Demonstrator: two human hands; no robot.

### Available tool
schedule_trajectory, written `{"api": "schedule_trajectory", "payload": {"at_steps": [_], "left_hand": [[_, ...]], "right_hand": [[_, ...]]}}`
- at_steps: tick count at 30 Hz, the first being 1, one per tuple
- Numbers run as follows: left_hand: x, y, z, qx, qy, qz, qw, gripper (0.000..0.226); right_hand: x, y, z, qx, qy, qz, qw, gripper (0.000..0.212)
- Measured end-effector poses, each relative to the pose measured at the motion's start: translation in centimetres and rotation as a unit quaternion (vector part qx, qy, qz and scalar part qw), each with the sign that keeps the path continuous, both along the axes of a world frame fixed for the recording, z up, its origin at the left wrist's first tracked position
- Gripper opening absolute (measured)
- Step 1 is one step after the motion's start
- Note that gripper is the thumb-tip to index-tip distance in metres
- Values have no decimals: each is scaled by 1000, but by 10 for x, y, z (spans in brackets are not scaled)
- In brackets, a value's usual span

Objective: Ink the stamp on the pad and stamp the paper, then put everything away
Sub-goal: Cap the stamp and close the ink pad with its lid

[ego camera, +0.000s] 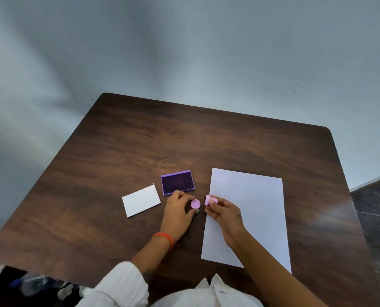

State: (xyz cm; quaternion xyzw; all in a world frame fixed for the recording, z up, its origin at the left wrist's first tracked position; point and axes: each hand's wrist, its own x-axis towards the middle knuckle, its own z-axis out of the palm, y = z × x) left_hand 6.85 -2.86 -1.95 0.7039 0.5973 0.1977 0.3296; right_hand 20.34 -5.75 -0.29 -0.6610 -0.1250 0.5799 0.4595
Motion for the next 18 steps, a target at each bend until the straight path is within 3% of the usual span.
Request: {"api": "schedule_trajectory", "payload": {"at_steps": [12, 18], "left_hand": [[-7, 1, 15, 20, -40, -15, 999, 30], [-12, 6, 25, 33, -18, -14, 999, 31]], "right_hand": [[-3, -2, 2, 33, -144, 81, 986, 24], [0, -1, 14, 88, -193, 97, 972, 24]]}}
